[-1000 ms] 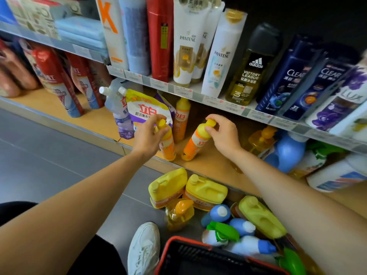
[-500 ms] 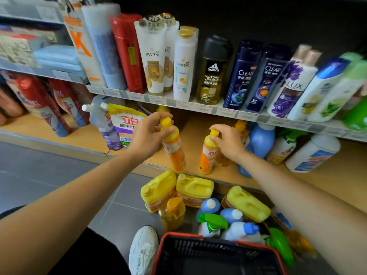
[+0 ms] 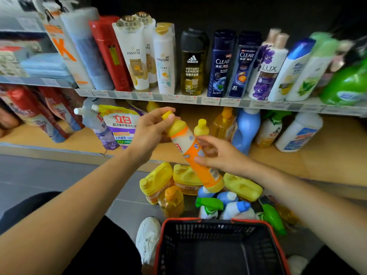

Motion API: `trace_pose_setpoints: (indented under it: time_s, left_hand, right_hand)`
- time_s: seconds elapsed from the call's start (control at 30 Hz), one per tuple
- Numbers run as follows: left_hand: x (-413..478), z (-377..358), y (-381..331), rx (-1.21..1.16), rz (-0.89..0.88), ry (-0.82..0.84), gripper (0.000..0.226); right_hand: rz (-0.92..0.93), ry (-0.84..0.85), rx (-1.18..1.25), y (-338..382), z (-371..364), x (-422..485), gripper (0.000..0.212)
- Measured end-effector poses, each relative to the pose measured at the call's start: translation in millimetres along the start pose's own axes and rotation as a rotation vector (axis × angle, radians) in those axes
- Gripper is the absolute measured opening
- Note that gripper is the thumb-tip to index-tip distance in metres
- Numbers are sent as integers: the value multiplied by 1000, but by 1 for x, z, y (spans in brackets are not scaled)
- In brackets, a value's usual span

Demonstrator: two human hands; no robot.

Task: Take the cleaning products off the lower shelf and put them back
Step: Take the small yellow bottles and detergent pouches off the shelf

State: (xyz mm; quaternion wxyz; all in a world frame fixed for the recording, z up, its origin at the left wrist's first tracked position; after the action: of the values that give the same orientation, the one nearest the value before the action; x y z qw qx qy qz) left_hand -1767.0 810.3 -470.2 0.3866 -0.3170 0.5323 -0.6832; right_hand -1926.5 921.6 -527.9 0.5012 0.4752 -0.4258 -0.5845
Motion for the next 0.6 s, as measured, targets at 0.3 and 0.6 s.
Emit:
trace_pose_setpoints:
  time_s: [0.3, 0.6]
  left_hand:
    - [-15, -47, -12, -80, 99, -74, 24]
    - [-26, -113, -31, -252, -3, 321, 49]
  right_hand:
    - [55, -267, 289, -17, 29, -66, 69]
    - [-68, -102, 851, -23, 25, -87, 49]
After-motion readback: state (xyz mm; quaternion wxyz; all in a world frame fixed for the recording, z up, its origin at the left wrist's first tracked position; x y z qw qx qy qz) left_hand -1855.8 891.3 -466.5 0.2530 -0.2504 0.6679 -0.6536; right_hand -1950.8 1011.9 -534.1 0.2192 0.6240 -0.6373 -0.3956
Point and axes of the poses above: each hand's wrist, its own x-axis towards the middle knuckle, its own z-axis out of the back of the hand, y = z × x, the point moved 8 cm from there along x, towards the middle knuckle, and after that the axes turned 13 degrees about x, right-handed, at the moved point
